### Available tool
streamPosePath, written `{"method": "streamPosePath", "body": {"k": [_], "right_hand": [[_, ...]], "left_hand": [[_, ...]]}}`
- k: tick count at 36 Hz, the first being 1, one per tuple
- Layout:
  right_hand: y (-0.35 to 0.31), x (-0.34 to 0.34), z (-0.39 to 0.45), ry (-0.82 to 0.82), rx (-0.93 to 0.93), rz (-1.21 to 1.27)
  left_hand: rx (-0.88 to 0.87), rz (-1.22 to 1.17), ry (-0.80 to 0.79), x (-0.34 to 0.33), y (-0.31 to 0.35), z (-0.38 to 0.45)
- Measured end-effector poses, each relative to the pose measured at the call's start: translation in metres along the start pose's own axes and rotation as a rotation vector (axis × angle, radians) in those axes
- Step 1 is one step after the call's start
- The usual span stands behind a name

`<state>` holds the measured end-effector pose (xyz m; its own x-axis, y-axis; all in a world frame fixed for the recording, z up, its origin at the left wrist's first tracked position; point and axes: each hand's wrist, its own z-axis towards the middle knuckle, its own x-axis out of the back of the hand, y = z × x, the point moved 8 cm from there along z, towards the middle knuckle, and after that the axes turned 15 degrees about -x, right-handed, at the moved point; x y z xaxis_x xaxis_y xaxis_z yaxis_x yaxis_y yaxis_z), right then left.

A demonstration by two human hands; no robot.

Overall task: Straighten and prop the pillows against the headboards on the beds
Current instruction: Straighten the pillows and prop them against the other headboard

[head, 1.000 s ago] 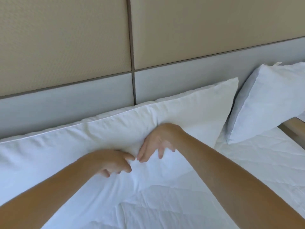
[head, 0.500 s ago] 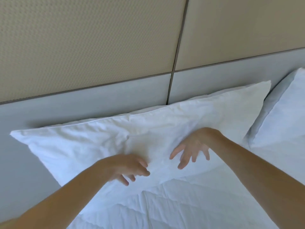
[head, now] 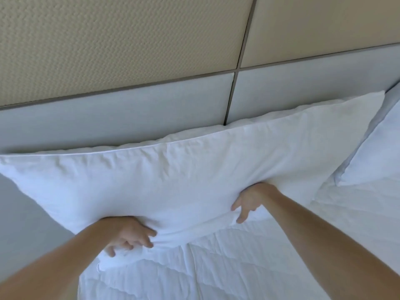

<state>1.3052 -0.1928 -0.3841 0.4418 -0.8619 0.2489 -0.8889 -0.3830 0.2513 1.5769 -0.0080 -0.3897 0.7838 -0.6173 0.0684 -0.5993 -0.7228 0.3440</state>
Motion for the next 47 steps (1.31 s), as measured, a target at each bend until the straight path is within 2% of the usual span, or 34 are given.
{"method": "streamPosePath", "body": {"k": [9,11,13,16,20,22,26,30,34,37,43,47], "right_hand": [[0.096,0.022,-0.011,0.047,-0.254,-0.168],[0.125,0.025,0.013,0.086,-0.275,-0.221],[0.153,0.026,0.029,0.101,-0.325,-0.264],[0.153,0.025,-0.005,0.115,-0.287,-0.251],[0.132,0.022,-0.028,0.054,-0.149,-0.145],[0.128,0.031,-0.04,0.087,-0.102,-0.072],[0.14,0.055,-0.063,0.165,-0.075,-0.015],[0.162,0.081,-0.082,0.28,-0.108,0.06],[0.212,0.096,-0.084,0.407,-0.163,0.218],[0.239,0.092,-0.078,0.455,-0.113,0.409],[0.27,0.052,-0.067,0.514,0.192,0.992],[0.284,0.008,-0.048,0.562,0.351,1.364]], "left_hand": [[0.024,0.276,0.086,0.001,0.0,-0.014],[0.003,0.361,0.076,-0.007,0.006,-0.014],[-0.03,0.479,0.074,-0.015,0.024,-0.014],[-0.154,0.596,0.076,-0.03,0.08,-0.013],[-0.395,0.517,0.086,-0.051,0.184,-0.017],[-0.478,0.411,0.089,-0.052,0.227,-0.022],[-0.474,0.048,0.027,-0.046,0.272,-0.032],[-0.392,0.049,0.074,-0.022,0.279,-0.037],[-0.367,0.055,0.088,-0.001,0.271,-0.057],[-0.385,0.107,0.113,0.007,0.265,-0.08],[-0.486,0.326,0.251,0.007,0.307,-0.113],[-0.659,0.388,0.334,-0.019,0.369,-0.122]]}}
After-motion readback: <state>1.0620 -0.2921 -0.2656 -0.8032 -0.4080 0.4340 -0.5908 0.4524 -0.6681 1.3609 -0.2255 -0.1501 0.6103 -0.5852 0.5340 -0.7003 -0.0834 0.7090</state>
